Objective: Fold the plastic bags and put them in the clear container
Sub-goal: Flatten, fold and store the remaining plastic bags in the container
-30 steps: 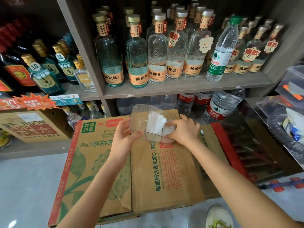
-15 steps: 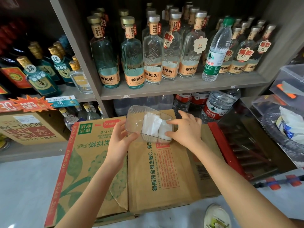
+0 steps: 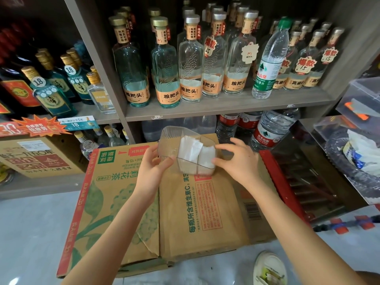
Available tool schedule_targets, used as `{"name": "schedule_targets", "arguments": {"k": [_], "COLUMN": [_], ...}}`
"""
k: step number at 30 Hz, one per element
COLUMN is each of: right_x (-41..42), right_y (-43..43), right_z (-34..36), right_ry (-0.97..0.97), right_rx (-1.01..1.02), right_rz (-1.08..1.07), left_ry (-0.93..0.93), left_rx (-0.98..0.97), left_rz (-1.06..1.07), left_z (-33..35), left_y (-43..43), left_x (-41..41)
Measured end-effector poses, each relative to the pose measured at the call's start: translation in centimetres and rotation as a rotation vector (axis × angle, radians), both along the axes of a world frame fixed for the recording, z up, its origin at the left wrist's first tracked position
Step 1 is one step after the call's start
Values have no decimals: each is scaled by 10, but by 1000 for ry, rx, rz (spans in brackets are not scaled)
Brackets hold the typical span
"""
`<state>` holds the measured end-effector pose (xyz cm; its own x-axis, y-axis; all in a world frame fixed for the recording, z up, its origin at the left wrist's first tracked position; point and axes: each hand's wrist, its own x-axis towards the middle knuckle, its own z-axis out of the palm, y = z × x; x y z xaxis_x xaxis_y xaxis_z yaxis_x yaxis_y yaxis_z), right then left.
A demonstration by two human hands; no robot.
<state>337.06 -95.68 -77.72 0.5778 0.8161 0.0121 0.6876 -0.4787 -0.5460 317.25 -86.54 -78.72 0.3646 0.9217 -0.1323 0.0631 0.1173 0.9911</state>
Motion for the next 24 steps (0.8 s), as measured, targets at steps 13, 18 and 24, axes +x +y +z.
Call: {"name": "schedule_targets", "arguments": {"k": [13,18,24], "right_x": [-73,-132,-186], "right_y": [-81,-118,-160], "right_z": [-14,-37,-109], "right_ry": [389,488,541], "right_rx": [307,323,33], "right_rz": [52,165,252], "left_ry": [315,816,1069], "left_rx": [175,557,690], "left_rz": [50,60,-51], "left_z": [-1,-39,-81], "left_y": [-7,-52,-72], "left_x": [-40,-143,-210]}}
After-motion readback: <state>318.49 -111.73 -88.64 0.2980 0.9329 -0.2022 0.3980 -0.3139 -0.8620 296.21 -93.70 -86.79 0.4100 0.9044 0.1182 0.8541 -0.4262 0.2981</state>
